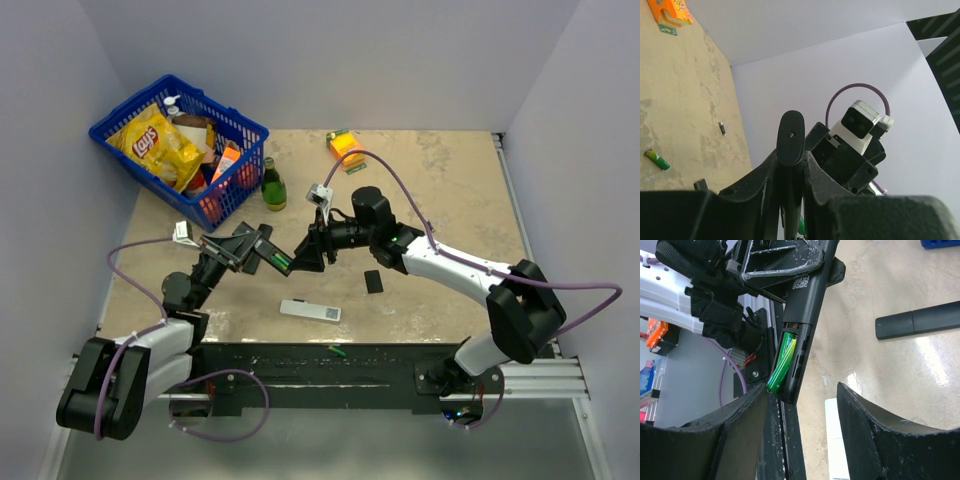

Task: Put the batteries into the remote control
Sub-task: Load the battery into the remote control.

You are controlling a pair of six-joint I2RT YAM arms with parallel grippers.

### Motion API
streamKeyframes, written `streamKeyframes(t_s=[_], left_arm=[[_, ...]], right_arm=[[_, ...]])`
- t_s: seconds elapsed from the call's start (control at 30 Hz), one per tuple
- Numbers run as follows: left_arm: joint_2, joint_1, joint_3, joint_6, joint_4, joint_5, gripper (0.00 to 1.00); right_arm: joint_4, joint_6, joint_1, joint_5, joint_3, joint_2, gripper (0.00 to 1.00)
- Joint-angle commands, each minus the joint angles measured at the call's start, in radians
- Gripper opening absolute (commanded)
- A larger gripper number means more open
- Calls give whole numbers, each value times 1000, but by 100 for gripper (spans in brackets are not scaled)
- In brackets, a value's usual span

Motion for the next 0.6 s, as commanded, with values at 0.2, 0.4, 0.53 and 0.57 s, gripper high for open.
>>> streamKeyframes(t_s=[0.2, 0.4, 0.53, 0.57], left_arm=[[-38, -15, -138, -20, 532, 14, 0], [-63, -33, -136, -14, 509, -6, 0], [-75, -61, -129, 2, 488, -26, 0], [-75, -65, -124, 3, 485, -26, 0]], right_arm=[[58, 23, -2, -5, 32, 7, 51], [74, 35, -2, -8, 35, 15, 47], [78, 38, 2, -9, 38, 24, 47], [79, 36, 3, -8, 36, 25, 47]])
